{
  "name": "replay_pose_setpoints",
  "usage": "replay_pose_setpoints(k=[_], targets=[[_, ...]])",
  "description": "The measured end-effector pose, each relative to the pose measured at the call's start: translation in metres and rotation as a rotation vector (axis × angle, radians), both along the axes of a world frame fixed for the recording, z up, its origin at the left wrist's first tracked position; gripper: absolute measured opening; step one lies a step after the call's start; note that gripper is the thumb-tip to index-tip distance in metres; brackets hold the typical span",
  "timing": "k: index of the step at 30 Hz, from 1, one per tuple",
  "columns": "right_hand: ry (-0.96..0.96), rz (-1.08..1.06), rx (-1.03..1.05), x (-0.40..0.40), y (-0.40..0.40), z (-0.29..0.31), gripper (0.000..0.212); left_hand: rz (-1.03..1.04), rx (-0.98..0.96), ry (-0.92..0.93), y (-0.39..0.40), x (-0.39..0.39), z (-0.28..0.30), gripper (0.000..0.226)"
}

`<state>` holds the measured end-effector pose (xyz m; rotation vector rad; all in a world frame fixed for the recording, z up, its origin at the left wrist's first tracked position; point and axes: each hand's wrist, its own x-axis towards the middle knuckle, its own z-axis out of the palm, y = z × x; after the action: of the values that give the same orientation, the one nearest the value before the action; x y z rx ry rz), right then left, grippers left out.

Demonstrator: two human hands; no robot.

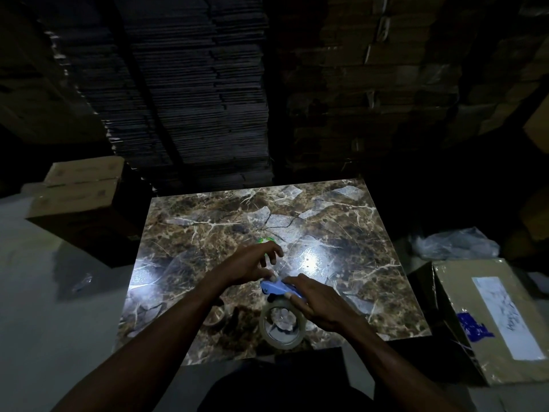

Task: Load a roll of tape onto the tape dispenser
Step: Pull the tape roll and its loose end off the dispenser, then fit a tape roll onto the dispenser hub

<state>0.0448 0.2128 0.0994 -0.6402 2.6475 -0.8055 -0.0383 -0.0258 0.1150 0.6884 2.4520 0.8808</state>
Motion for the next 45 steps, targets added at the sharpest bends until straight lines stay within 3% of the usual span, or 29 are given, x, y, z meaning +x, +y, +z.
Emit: replay_pose_setpoints(k=[5, 8, 12, 19, 35, 39, 42, 45], targets=[[0.012, 0.01, -0.013, -0.001, -0.006, 0.004, 0.04, 0.002, -0.001, -0.054, 0.01, -0.002, -0.002, 0.031], [0.01, -0.037, -0.024, -0.004, -0.007, 0.005, 0.043, 0.059, 0.09, -0.041, 0.012, -0.004, -0.004, 0.008], [0.014, -0.096, -0.023, -0.009, -0.002, 0.004, 0.047, 0.263, 0.211, 0.025, 0.01, -0.001, 0.003, 0.028], [-0.001, -0.104, -0.02, -0.012, 0.003, 0.003, 0.044, 0.236, 0.168, -0.02, 0.007, 0.009, 0.009, 0.057], [-0.036, -0.189, -0.185, -0.015, 0.001, 0.004, 0.042, 0.202, 0.252, -0.029, 0.019, 0.009, 0.018, 0.057], [-0.077, -0.28, -0.273, -0.016, 0.001, 0.006, 0.037, 0.329, 0.41, -0.093, 0.021, 0.014, 0.012, 0.046], [-0.115, -0.386, -0.37, -0.02, 0.001, 0.008, 0.032, 0.55, 0.586, -0.094, 0.019, 0.015, 0.002, 0.059], [-0.181, -0.483, -0.471, -0.023, 0.001, 0.009, 0.031, 0.719, 0.666, -0.176, 0.016, 0.017, -0.004, 0.035]])
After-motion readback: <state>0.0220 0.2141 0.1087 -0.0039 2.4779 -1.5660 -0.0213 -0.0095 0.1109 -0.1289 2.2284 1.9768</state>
